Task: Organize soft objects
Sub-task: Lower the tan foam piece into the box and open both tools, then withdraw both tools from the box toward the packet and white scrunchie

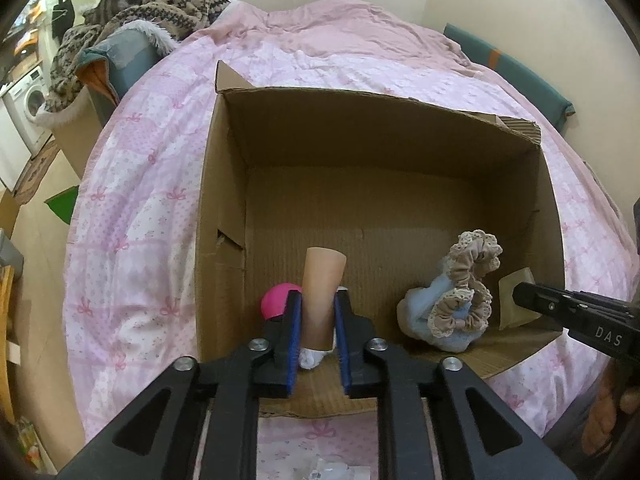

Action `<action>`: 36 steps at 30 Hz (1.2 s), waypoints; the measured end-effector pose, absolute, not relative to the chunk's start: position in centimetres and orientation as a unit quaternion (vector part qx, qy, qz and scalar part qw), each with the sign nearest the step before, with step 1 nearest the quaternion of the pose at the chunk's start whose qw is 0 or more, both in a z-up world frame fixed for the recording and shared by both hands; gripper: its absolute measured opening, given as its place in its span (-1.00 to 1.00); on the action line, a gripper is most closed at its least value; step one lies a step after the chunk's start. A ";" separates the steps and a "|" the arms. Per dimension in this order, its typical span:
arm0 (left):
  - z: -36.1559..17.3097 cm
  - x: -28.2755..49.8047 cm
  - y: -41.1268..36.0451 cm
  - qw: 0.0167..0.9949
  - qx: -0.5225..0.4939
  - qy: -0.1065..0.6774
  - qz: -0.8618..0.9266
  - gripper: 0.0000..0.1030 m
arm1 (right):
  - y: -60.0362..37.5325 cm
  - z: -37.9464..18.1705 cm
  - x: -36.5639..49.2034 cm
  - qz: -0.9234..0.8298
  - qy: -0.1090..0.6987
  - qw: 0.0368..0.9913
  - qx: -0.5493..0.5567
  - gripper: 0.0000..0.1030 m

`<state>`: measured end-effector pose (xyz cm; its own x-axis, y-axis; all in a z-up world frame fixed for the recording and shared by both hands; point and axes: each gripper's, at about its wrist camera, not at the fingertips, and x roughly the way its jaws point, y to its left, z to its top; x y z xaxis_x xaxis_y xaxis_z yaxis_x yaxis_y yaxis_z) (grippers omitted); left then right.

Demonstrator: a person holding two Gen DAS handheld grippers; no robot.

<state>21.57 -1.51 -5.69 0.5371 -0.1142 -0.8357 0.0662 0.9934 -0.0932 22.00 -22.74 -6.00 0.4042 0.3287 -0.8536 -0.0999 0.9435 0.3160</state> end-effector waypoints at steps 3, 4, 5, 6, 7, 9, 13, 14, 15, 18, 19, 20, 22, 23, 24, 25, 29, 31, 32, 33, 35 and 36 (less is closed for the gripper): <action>-5.7 21.6 -1.6 0.876 -0.024 0.479 -0.055 -0.67 | -22.7 -6.0 22.0 0.130 0.528 0.832 0.106 -0.77; -5.7 21.5 -1.5 0.876 -0.023 0.479 -0.055 -0.67 | -22.7 -6.0 22.0 0.131 0.528 0.833 0.106 -0.77; -5.7 21.5 -1.6 0.876 -0.021 0.479 -0.056 -0.67 | -22.7 -6.0 22.0 0.132 0.527 0.833 0.106 -0.77; -5.7 21.5 -1.6 0.876 -0.020 0.479 -0.056 -0.66 | -22.7 -6.0 22.0 0.133 0.526 0.833 0.106 -0.77; -5.7 21.4 -1.7 0.876 -0.020 0.478 -0.057 -0.66 | -22.7 -6.0 21.9 0.133 0.526 0.833 0.106 -0.77; -5.7 21.3 -1.8 0.876 -0.020 0.479 -0.057 -0.65 | -22.7 -6.0 21.9 0.135 0.525 0.833 0.109 -0.77; -5.7 21.3 -2.0 0.876 -0.014 0.479 -0.056 -0.52 | -22.7 -5.9 21.8 0.139 0.524 0.834 0.108 -0.76; -5.7 21.3 -2.1 0.876 -0.013 0.479 -0.056 -0.50 | -22.7 -5.9 21.7 0.140 0.523 0.834 0.108 -0.76; -5.7 21.3 -2.1 0.876 -0.012 0.479 -0.057 -0.49 | -22.6 -5.8 21.7 0.139 0.523 0.834 0.107 -0.76; -5.7 21.2 -2.4 0.875 -0.008 0.480 -0.058 -0.39 | -22.8 -5.8 21.7 0.132 0.521 0.836 0.107 -0.75; -5.8 21.2 -2.4 0.875 -0.007 0.480 -0.058 -0.26 | -22.9 -5.8 21.7 0.132 0.520 0.836 0.111 -0.74; -5.7 21.2 -2.4 0.876 -0.007 0.480 -0.058 -0.17 | -23.0 -5.7 21.7 0.132 0.518 0.837 0.113 -0.74; -5.5 21.0 -2.4 0.879 -0.004 0.474 -0.054 0.10 | -23.0 -5.5 21.7 0.133 0.515 0.839 0.115 -0.73; -5.3 21.0 -2.5 0.881 -0.003 0.469 -0.053 0.12 | -23.1 -5.5 21.7 0.135 0.514 0.839 0.117 -0.72; -5.2 21.0 -2.5 0.883 -0.002 0.467 -0.054 0.14 | -23.1 -5.4 21.7 0.136 0.513 0.839 0.119 -0.71; -5.1 21.0 -2.5 0.883 -0.002 0.466 -0.055 0.15 | -23.1 -5.4 21.6 0.137 0.511 0.840 0.120 -0.67; -4.9 21.0 -2.3 0.883 -0.004 0.465 -0.059 0.16 | -23.0 -4.9 21.8 0.142 0.503 0.843 0.127 -0.56; -4.8 21.0 -2.2 0.882 -0.007 0.467 -0.063 0.16 | -23.2 -4.4 21.7 0.148 0.494 0.846 0.139 -0.36; -4.7 21.1 -2.1 0.882 -0.008 0.467 -0.062 0.16 | -23.3 -4.0 21.5 0.154 0.485 0.848 0.148 -0.25; -4.6 21.1 -2.0 0.883 -0.010 0.466 -0.061 0.16 | -23.4 -3.6 21.3 0.157 0.475 0.853 0.151 0.23; -4.4 20.9 -1.7 0.885 -0.015 0.461 -0.057 0.16 | -23.6 -2.7 20.7 0.153 0.449 0.867 0.153 0.48; -4.3 20.8 -1.6 0.886 -0.018 0.459 -0.054 0.16 | -23.7 -2.4 20.6 0.152 0.443 0.870 0.153 0.48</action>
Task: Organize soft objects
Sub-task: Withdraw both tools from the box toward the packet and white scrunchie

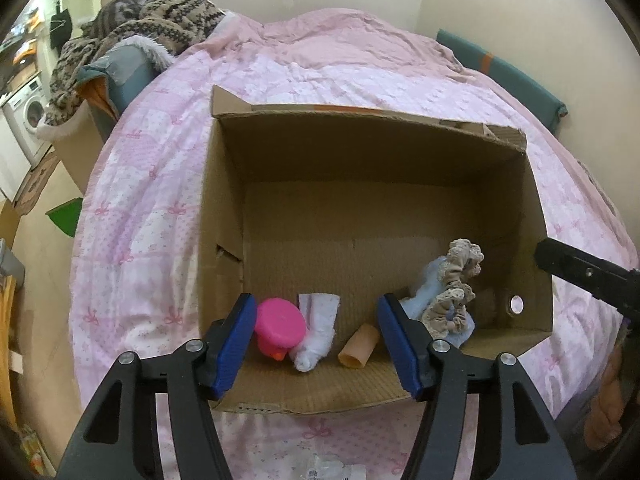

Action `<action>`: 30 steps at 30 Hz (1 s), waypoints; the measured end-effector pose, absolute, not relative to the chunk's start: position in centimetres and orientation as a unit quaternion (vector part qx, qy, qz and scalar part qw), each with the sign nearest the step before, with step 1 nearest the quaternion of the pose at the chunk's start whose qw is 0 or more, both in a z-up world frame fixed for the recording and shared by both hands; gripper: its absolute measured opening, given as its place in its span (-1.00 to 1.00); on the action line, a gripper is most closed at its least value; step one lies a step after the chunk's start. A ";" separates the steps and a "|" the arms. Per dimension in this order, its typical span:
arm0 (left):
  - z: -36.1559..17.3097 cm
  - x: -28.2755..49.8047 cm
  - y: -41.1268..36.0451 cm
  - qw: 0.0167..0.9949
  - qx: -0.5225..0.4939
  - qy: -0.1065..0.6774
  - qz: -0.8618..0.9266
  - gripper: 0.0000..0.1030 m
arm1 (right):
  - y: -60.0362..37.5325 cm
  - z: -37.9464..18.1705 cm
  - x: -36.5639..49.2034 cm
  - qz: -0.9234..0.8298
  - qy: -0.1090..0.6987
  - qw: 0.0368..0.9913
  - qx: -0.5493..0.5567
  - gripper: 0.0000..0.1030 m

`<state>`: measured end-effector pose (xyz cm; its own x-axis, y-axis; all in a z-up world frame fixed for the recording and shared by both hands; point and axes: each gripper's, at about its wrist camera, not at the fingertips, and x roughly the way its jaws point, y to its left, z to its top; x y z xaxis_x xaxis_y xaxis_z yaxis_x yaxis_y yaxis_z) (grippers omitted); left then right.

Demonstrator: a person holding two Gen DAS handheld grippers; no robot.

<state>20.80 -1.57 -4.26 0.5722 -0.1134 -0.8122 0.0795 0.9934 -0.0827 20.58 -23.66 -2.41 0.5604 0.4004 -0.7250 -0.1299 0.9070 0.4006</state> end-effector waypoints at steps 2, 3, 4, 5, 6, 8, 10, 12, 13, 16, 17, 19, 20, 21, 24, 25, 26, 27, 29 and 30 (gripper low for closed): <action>-3.9 20.5 -1.2 0.889 -0.027 0.455 -0.051 0.16 | -23.8 -2.2 20.4 0.155 0.439 0.871 0.156 0.48; -3.8 20.3 -1.1 0.890 -0.029 0.452 -0.050 0.16 | -24.0 -2.1 20.3 0.155 0.438 0.871 0.159 0.48; -3.6 20.1 -1.0 0.892 -0.029 0.449 -0.049 0.16 | -24.2 -2.0 20.3 0.154 0.436 0.872 0.163 0.48; -3.4 20.0 -1.0 0.893 -0.028 0.446 -0.047 0.16 | -24.3 -2.0 20.3 0.153 0.436 0.871 0.164 0.48; -3.1 19.8 -1.0 0.895 -0.024 0.443 -0.046 0.16 | -24.4 -1.9 20.4 0.152 0.436 0.871 0.166 0.48; -2.4 19.4 -1.1 0.899 -0.016 0.435 -0.048 0.16 | -24.8 -1.7 20.4 0.149 0.434 0.872 0.173 0.48; -1.6 18.9 -1.2 0.904 -0.011 0.425 -0.047 0.16 | -25.1 -1.5 20.1 0.148 0.429 0.873 0.178 0.48; -0.9 18.4 -1.2 0.907 -0.009 0.418 -0.049 0.16 | -25.3 -1.1 19.7 0.148 0.421 0.877 0.180 0.48; -0.6 18.3 -1.2 0.908 -0.006 0.417 -0.052 0.16 | -25.4 -0.9 19.4 0.148 0.416 0.879 0.180 0.48; 0.2 17.8 -1.1 0.909 0.000 0.413 -0.050 0.16 | -25.5 -0.4 18.6 0.147 0.410 0.883 0.176 0.48; 0.4 17.7 -1.0 0.910 -0.001 0.412 -0.049 0.16 | -25.4 -0.3 18.3 0.148 0.409 0.883 0.175 0.48; 0.6 17.1 -0.8 0.910 -0.005 0.412 -0.045 0.16 | -25.5 0.0 17.6 0.148 0.405 0.886 0.171 0.48; 0.7 16.7 -0.6 0.910 -0.007 0.413 -0.043 0.16 | -25.4 0.1 17.4 0.149 0.403 0.887 0.171 0.48; 0.8 16.4 -0.5 0.909 -0.008 0.414 -0.042 0.16 | -25.4 0.1 17.1 0.151 0.402 0.887 0.171 0.48; 0.8 15.3 0.0 0.908 -0.006 0.418 -0.028 0.20 | -25.2 0.3 16.0 0.158 0.396 0.887 0.178 0.48; 0.7 14.9 0.1 0.907 -0.009 0.419 -0.029 0.28 | -25.1 0.4 15.6 0.161 0.392 0.888 0.179 0.48; 0.7 14.6 0.2 0.907 -0.012 0.421 -0.028 0.30 | -24.9 0.5 15.2 0.166 0.389 0.888 0.180 0.48; 0.7 14.3 0.3 0.905 -0.014 0.424 -0.026 0.30 | -24.7 0.7 14.9 0.170 0.388 0.888 0.180 0.48; 0.7 13.6 0.5 0.903 -0.016 0.429 -0.023 0.30 | -24.3 0.6 14.1 0.174 0.388 0.887 0.179 0.48; 0.6 13.3 0.6 0.902 -0.018 0.432 -0.022 0.30 | -24.0 0.5 13.7 0.176 0.391 0.885 0.179 0.48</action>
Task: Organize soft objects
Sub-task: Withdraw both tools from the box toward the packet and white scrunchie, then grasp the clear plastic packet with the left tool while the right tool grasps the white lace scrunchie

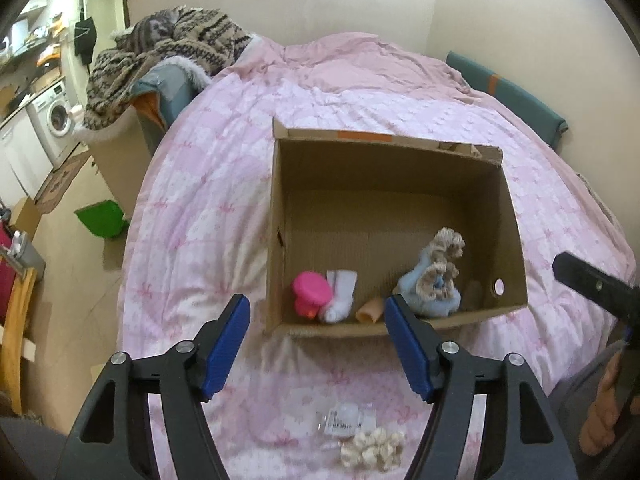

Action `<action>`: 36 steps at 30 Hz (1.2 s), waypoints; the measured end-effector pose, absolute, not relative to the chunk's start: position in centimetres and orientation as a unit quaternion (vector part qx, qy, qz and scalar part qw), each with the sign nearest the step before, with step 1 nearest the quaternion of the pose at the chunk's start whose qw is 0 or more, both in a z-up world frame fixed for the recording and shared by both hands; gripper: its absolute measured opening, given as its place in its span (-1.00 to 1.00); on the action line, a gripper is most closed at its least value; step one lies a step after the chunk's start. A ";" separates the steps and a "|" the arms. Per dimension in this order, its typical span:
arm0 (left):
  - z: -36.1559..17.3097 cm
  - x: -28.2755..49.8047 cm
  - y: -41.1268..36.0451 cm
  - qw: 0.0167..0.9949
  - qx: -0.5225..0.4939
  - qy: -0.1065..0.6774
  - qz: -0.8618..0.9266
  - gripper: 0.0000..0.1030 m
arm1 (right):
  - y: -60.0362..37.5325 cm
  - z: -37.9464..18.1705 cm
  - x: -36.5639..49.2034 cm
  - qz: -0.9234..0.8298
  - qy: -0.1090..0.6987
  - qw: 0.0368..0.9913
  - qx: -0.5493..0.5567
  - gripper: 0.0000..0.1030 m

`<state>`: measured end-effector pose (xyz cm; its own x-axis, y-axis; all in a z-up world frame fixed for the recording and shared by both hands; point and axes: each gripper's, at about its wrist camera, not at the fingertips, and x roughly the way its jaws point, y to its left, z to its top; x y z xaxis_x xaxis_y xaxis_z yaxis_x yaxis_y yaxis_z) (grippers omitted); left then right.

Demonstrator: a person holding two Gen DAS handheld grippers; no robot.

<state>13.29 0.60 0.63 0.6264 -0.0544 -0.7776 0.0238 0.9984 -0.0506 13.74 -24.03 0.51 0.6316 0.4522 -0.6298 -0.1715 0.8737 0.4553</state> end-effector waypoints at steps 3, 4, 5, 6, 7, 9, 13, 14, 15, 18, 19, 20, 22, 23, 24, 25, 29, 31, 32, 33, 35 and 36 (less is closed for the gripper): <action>0.1 12.3 1.0 0.894 -0.027 0.446 -0.018 0.31 | -23.2 -0.2 12.7 0.184 0.407 0.876 0.182 0.48; -0.2 12.0 1.2 0.891 -0.032 0.453 -0.017 0.31 | -22.9 -0.4 12.5 0.186 0.411 0.874 0.181 0.48; -0.7 11.8 1.5 0.884 -0.039 0.466 -0.015 0.31 | -22.6 -0.6 12.1 0.189 0.415 0.872 0.179 0.48; -1.0 11.7 1.7 0.879 -0.046 0.474 -0.014 0.31 | -22.3 -0.7 11.9 0.191 0.419 0.870 0.177 0.48; -1.4 11.5 2.0 0.875 -0.053 0.481 -0.013 0.31 | -22.1 -0.9 11.7 0.194 0.422 0.868 0.175 0.48; -1.9 11.2 2.4 0.871 -0.059 0.488 -0.006 0.31 | -21.5 -1.4 11.4 0.197 0.432 0.863 0.172 0.48; -3.1 11.0 2.8 0.866 -0.054 0.497 0.010 0.31 | -20.8 -2.9 11.6 0.182 0.462 0.853 0.160 0.48; -3.6 11.2 3.0 0.861 -0.058 0.504 0.014 0.31 | -20.6 -3.5 11.7 0.176 0.473 0.849 0.158 0.48; -3.9 11.3 3.3 0.858 -0.063 0.510 0.015 0.31 | -20.6 -4.1 11.8 0.170 0.483 0.844 0.158 0.48; -5.4 11.7 4.1 0.837 -0.090 0.539 0.018 0.31 | -20.5 -5.7 12.5 0.165 0.512 0.825 0.172 0.48; -5.9 11.9 4.2 0.831 -0.094 0.549 0.021 0.31 | -20.5 -6.1 12.7 0.165 0.520 0.820 0.177 0.48; -6.3 12.0 4.2 0.826 -0.094 0.556 0.022 0.31 | -20.5 -6.5 12.9 0.165 0.525 0.815 0.181 0.48; -7.9 12.3 4.0 0.807 -0.098 0.583 0.017 0.31 | -20.3 -7.0 13.0 0.163 0.534 0.809 0.181 0.48; -8.5 12.4 3.9 0.800 -0.102 0.591 0.014 0.31 | -20.1 -7.2 13.1 0.163 0.538 0.808 0.179 0.48; -9.2 12.6 3.8 0.792 -0.110 0.601 0.011 0.31 | -20.0 -7.3 13.1 0.163 0.540 0.807 0.177 0.48; -9.8 12.9 3.6 0.785 -0.119 0.608 0.006 0.31 | -19.9 -7.4 13.1 0.163 0.541 0.806 0.176 0.48; -12.8 14.1 2.1 0.748 -0.125 0.652 -0.014 0.31 | -20.0 -7.4 13.3 0.162 0.543 0.805 0.175 0.48; -13.8 14.3 1.6 0.737 -0.118 0.665 -0.011 0.31 | -20.1 -7.4 13.4 0.161 0.544 0.804 0.181 0.48; -14.3 14.4 1.2 0.732 -0.113 0.672 -0.008 0.30 | -20.3 -7.4 13.4 0.160 0.544 0.803 0.183 0.48; -14.6 14.4 0.9 0.730 -0.106 0.675 -0.006 0.28 | -20.4 -7.5 13.4 0.159 0.545 0.802 0.185 0.48; -14.7 14.4 0.0 0.732 -0.094 0.675 -0.014 0.26 | -20.5 -7.6 13.6 0.157 0.547 0.801 0.187 0.48; -14.7 14.4 -0.6 0.733 -0.085 0.675 -0.024 0.10 | -20.6 -7.6 13.7 0.157 0.548 0.800 0.187 0.48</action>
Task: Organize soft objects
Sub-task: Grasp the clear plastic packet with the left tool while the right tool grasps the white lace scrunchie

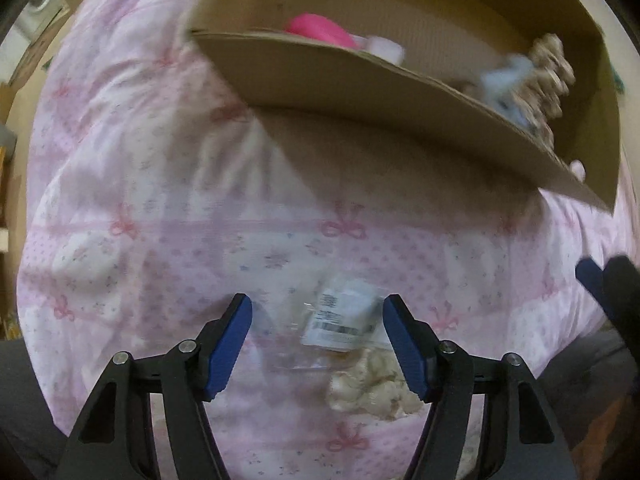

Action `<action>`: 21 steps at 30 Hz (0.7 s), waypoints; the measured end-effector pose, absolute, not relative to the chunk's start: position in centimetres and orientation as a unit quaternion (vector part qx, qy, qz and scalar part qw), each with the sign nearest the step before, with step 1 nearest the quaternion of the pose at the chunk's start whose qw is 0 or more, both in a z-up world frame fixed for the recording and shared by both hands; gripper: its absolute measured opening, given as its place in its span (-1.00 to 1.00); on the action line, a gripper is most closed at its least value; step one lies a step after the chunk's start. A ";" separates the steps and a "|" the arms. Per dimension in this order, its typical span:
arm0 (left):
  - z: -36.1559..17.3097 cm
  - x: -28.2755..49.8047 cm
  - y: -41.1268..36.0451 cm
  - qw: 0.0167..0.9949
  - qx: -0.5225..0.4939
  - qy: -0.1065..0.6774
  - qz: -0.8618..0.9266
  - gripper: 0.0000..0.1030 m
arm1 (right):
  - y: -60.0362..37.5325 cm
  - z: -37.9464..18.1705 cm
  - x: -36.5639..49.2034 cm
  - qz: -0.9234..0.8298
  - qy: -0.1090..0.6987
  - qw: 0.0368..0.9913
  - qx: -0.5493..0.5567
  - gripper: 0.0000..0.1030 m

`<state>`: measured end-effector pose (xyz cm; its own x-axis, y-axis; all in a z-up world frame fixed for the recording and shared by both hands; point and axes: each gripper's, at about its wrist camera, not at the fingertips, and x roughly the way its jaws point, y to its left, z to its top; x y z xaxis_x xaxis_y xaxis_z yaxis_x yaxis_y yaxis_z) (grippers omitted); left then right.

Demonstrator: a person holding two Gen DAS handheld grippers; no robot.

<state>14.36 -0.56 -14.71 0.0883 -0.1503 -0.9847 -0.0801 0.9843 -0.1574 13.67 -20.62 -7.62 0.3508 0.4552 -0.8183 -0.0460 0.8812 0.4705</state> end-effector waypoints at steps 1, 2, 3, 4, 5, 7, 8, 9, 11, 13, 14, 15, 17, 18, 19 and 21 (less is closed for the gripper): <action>-14.8 14.2 -1.2 0.732 -0.072 0.676 -0.036 -0.19 | -20.6 -7.7 13.8 0.156 0.548 0.800 0.187 0.48; -14.8 14.2 -1.7 0.731 -0.062 0.678 -0.042 -0.33 | -20.7 -7.7 13.8 0.155 0.548 0.800 0.188 0.48; -14.9 14.0 -1.9 0.732 -0.057 0.678 -0.046 -0.50 | -20.6 -7.8 13.9 0.155 0.549 0.799 0.188 0.48; -14.7 13.9 -1.9 0.733 -0.059 0.676 -0.049 -0.59 | -20.6 -7.8 13.9 0.154 0.550 0.799 0.188 0.48; -14.7 13.9 -1.9 0.735 -0.061 0.674 -0.048 -0.59 | -20.6 -7.9 13.9 0.155 0.552 0.798 0.189 0.48; -14.1 13.7 -1.5 0.742 -0.065 0.666 -0.042 -0.59 | -20.3 -8.0 13.9 0.156 0.555 0.796 0.184 0.48; -13.6 13.7 -1.1 0.747 -0.070 0.660 -0.038 -0.59 | -20.2 -8.1 13.9 0.157 0.556 0.796 0.181 0.48; -13.3 13.6 -0.8 0.751 -0.075 0.655 -0.035 -0.59 | -20.0 -8.2 13.9 0.159 0.558 0.795 0.179 0.48; -12.0 13.5 0.3 0.764 -0.086 0.639 -0.019 -0.59 | -19.5 -8.6 13.8 0.168 0.566 0.789 0.172 0.48; -11.2 13.2 1.4 0.772 -0.100 0.627 -0.004 -0.59 | -18.4 -9.1 13.7 0.181 0.577 0.781 0.158 0.48; -10.8 13.1 2.1 0.776 -0.104 0.622 0.008 -0.59 | -17.9 -9.4 13.6 0.187 0.582 0.777 0.149 0.48; -10.3 12.7 2.7 0.780 -0.103 0.616 0.022 -0.59 | -17.3 -9.7 13.5 0.194 0.588 0.773 0.138 0.48; -9.6 12.2 3.7 0.786 -0.103 0.608 0.038 -0.59 | -15.6 -10.1 13.3 0.211 0.599 0.766 0.102 0.48; -9.3 12.1 3.9 0.788 -0.103 0.606 0.042 -0.59 | -14.7 -10.3 13.2 0.219 0.601 0.764 0.083 0.48; -9.0 11.9 4.2 0.791 -0.100 0.602 0.046 -0.59 | -13.8 -10.5 13.0 0.226 0.604 0.762 0.065 0.48; -8.6 11.3 4.4 0.795 -0.094 0.598 0.048 -0.59 | -12.3 -11.0 12.5 0.239 0.608 0.756 0.035 0.48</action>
